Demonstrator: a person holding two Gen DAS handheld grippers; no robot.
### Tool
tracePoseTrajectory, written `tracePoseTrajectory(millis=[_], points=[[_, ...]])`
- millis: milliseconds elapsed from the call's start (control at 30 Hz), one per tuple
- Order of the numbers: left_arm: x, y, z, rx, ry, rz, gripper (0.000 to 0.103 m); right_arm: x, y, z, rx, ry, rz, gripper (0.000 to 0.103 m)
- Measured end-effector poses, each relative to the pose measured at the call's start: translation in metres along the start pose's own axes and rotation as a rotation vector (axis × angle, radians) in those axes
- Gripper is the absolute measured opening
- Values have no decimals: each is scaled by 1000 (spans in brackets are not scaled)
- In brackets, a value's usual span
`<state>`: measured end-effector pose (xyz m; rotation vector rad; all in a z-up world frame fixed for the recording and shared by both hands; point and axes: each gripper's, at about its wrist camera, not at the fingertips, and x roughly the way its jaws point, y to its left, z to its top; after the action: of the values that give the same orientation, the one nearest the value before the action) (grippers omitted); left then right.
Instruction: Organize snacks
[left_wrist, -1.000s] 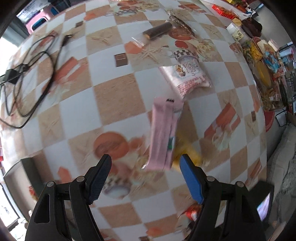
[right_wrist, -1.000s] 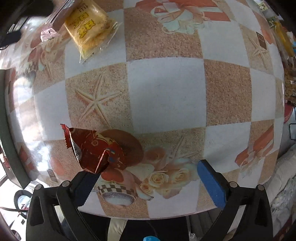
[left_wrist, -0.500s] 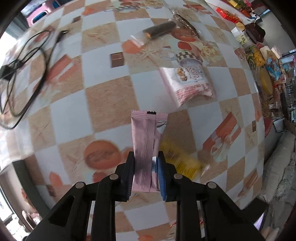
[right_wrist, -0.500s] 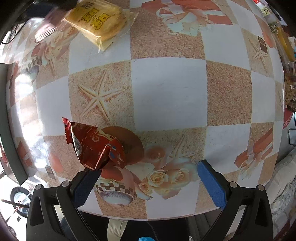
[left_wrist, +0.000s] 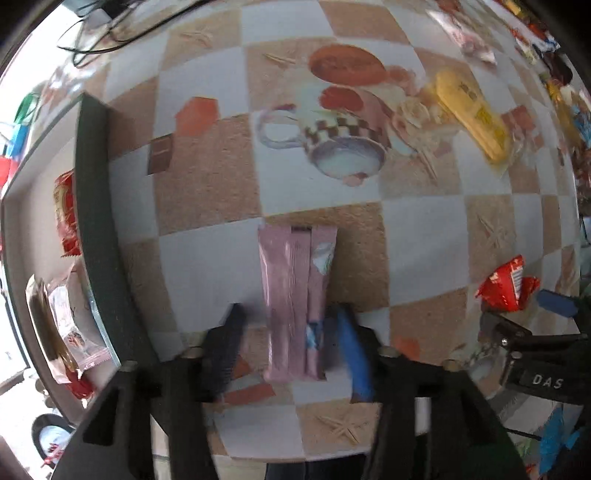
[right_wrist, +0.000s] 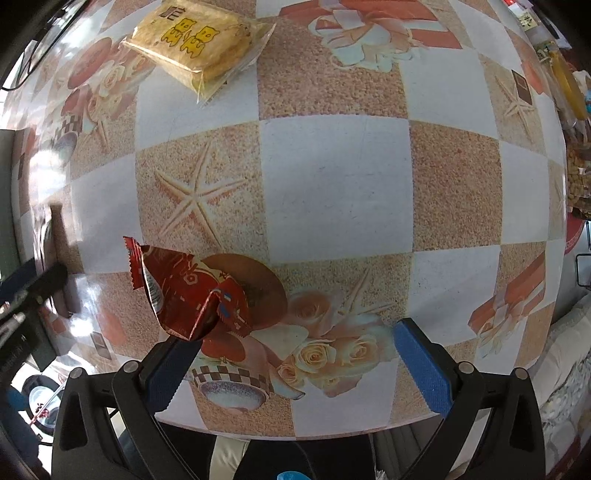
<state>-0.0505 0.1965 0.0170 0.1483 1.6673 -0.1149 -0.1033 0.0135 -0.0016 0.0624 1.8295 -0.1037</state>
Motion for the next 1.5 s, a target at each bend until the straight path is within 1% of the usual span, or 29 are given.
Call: tracePoseTrajectory(millis=[133, 267, 300, 333, 533, 900, 967, 1067, 1267, 1300, 1333, 1367, 1500], points=[[1, 11, -8, 33, -22, 19, 78, -1, -1, -2, 0, -28, 0, 103], [3, 16, -7, 23, -30, 1, 81, -2, -1, -5, -3, -39, -1, 103], [1, 18, -20, 18, -31, -4, 82, -2, -1, -4, -3, -38, -1, 103], [3, 18, -19, 13, -33, -6, 83, -2, -1, -4, -3, -37, -1, 103], [7, 25, -25, 10, -39, -9, 83, -2, -1, -6, -3, -35, -1, 103], [6, 27, -30, 13, -46, -7, 83, -3, -1, -6, -5, -43, -1, 103], [6, 27, -30, 12, -45, -7, 84, -2, -1, -5, -5, -32, 0, 103], [6, 26, -30, 16, -41, -7, 84, -1, 0, 3, -7, 13, -3, 103], [9, 22, -28, 31, -19, -7, 84, -14, 18, 13, -92, -53, -20, 103], [9, 22, -29, 33, -16, -7, 84, -17, 21, 14, -105, -65, -21, 101], [10, 21, -29, 35, -12, -7, 84, -20, 25, 16, -120, -78, -23, 95], [10, 21, -30, 36, -10, -7, 84, -21, 28, 17, -132, -80, -24, 85], [11, 21, -33, 34, -9, -7, 84, -23, 38, 21, -162, -73, -29, 84]])
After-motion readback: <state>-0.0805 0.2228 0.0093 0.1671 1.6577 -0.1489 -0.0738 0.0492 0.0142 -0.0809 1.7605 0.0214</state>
